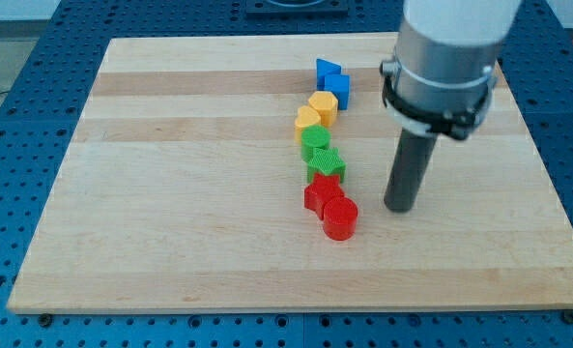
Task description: Make a semi circle out of red blocks and the green blocks
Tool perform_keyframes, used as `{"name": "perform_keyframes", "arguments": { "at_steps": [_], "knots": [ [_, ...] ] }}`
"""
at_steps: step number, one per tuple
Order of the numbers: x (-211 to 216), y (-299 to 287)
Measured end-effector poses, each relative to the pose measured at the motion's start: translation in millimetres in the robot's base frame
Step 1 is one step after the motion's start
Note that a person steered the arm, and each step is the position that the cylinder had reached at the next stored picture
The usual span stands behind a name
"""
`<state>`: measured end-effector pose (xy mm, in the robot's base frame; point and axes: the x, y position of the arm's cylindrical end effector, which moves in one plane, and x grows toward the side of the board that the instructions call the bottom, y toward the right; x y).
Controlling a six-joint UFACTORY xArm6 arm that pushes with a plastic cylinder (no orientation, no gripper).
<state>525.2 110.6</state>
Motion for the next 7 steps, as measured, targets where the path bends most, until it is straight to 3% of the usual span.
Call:
{"name": "perform_keyframes", "arguments": {
  "at_steps": [3, 7],
  "knots": [
    [11.2, -69.3],
    [15.3, 0.3]
  ]
}}
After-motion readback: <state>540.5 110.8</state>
